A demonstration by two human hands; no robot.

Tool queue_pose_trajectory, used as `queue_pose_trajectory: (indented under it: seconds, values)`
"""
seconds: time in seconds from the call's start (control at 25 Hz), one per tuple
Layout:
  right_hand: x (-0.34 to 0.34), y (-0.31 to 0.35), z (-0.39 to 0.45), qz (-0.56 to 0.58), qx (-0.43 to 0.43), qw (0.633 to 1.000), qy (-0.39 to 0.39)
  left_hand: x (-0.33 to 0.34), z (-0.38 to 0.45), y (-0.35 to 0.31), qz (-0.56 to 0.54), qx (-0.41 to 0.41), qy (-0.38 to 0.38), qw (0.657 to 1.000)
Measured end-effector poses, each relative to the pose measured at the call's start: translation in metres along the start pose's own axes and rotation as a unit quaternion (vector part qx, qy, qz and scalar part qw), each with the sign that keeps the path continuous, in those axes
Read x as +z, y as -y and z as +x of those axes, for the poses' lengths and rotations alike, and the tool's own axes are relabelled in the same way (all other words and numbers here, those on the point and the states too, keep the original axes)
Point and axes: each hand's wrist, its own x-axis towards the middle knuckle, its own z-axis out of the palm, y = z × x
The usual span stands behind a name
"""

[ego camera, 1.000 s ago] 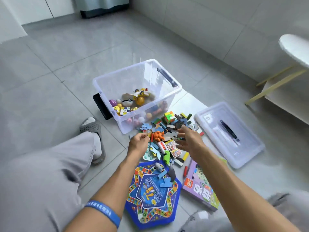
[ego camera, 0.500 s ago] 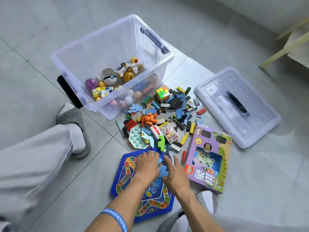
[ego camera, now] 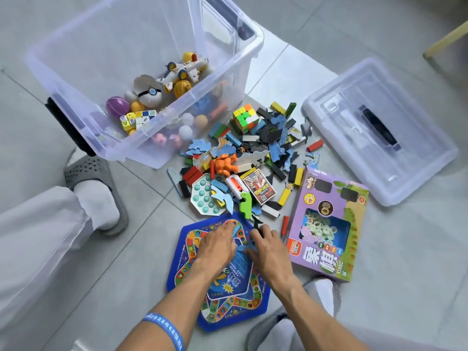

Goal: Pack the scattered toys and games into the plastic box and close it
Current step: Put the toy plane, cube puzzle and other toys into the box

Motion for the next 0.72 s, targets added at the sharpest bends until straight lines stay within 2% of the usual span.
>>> queue_pose_trajectory:
  seconds: [0.12,0.2,0.36,0.44,0.56,0.64,0.72]
  values:
    - [0.003,0.011,-0.005,-0.023,-0.005,0.999,-0.021,0.003,-0.002,0.0,-0.062,-0.018,-0.012,0.998]
    - [0.001,0.011,-0.005,-0.02,-0.004,1.0,-0.012,0.003,-0.003,0.003,-0.133,-0.065,0.004,0.989]
    - [-0.009,-0.008,0.001,0.037,0.031,0.997,0.065,-0.004,-0.013,0.003,-0.333,-0.147,0.055,0.93]
    - [-0.012,-0.01,0.003,0.102,0.066,0.989,0.084,-0.01,-0.019,-0.001,-0.375,-0.153,0.058,0.913]
    - [-0.011,-0.003,0.0,0.116,0.074,0.988,0.076,-0.016,-0.024,-0.004,-0.411,-0.158,0.035,0.897]
    - [-0.018,0.006,0.0,0.207,0.105,0.971,0.048,-0.021,-0.025,-0.007,-0.421,-0.17,0.016,0.891]
    - [-0.035,0.013,0.012,0.339,0.159,0.927,-0.007,-0.028,-0.024,-0.009,-0.424,-0.173,0.008,0.889]
